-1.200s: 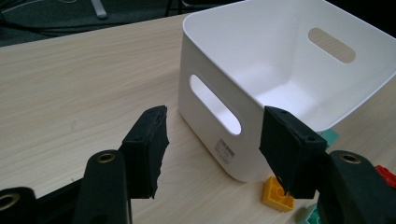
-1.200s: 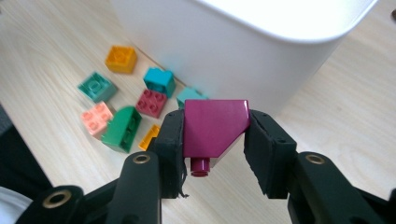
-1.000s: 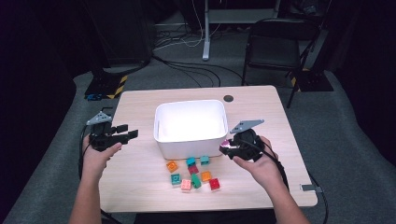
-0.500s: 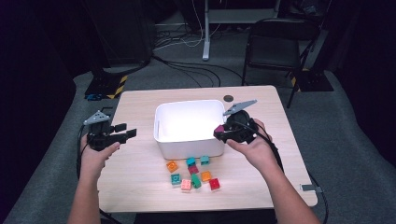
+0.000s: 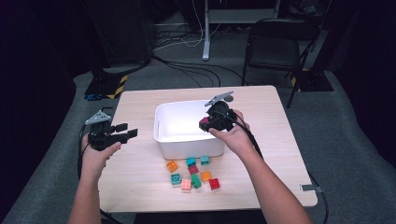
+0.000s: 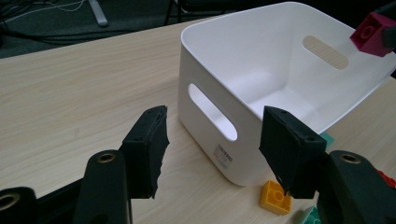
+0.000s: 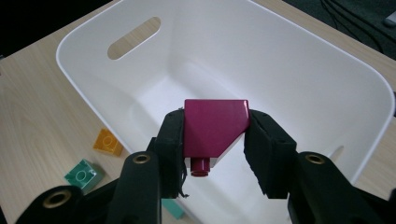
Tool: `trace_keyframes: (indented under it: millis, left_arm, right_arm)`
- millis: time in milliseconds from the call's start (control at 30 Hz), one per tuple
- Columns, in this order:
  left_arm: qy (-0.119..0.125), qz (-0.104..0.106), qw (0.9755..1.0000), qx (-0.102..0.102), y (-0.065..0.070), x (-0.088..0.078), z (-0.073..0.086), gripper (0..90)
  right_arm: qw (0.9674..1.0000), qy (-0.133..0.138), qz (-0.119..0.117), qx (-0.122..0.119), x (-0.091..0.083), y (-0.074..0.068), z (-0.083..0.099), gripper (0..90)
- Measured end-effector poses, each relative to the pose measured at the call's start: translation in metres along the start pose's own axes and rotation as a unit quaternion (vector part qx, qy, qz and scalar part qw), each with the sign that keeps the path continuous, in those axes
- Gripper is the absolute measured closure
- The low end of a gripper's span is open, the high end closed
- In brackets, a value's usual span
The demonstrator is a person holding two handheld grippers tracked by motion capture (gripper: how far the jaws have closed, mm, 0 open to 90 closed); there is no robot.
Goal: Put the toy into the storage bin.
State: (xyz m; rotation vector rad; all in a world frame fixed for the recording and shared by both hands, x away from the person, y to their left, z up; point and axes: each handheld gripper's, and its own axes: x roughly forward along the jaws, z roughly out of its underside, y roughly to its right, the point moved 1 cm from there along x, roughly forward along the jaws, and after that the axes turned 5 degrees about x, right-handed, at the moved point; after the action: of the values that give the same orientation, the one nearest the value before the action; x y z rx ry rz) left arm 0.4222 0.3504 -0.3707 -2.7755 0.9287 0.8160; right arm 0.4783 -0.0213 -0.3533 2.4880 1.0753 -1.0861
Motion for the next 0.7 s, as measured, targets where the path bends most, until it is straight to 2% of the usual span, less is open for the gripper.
trace_keyframes:
  millis: [67, 133, 200, 367, 467, 600, 700]
  left_arm:
    - [0.001, 0.000, 1.0000, -0.001, 0.000, 0.001, 0.000, 41.3]
    - [-0.001, 0.000, 1.0000, -0.002, -0.001, 0.001, 0.000, 41.3]
    - [0.000, 0.000, 1.0000, -0.001, -0.001, 0.001, 0.000, 41.2]
    - [0.001, 0.002, 1.0000, -0.004, -0.003, 0.002, 0.001, 41.2]
    - [0.001, 0.003, 1.0000, -0.005, -0.003, 0.002, 0.001, 41.2]
    - [0.002, 0.003, 1.0000, -0.007, -0.004, 0.002, 0.002, 41.3]
    - [0.001, 0.003, 1.0000, -0.008, -0.005, 0.002, 0.001, 41.2]
  right_arm:
    - [1.0000, -0.002, 0.001, 0.000, 0.004, 0.000, -0.002, 58.5]
    - [1.0000, -0.003, -0.002, 0.002, 0.015, -0.003, -0.009, 58.5]
    - [0.9999, -0.002, -0.001, -0.011, 0.022, -0.004, -0.014, 58.5]
    - [0.9997, -0.004, -0.020, -0.011, 0.040, -0.005, -0.028, 58.5]
    - [0.9997, -0.005, -0.024, -0.011, 0.046, -0.005, -0.033, 58.5]
    - [0.9992, 0.004, -0.032, -0.023, 0.060, -0.005, -0.039, 58.5]
    - [0.9990, -0.003, -0.036, -0.025, 0.069, -0.005, -0.043, 58.5]
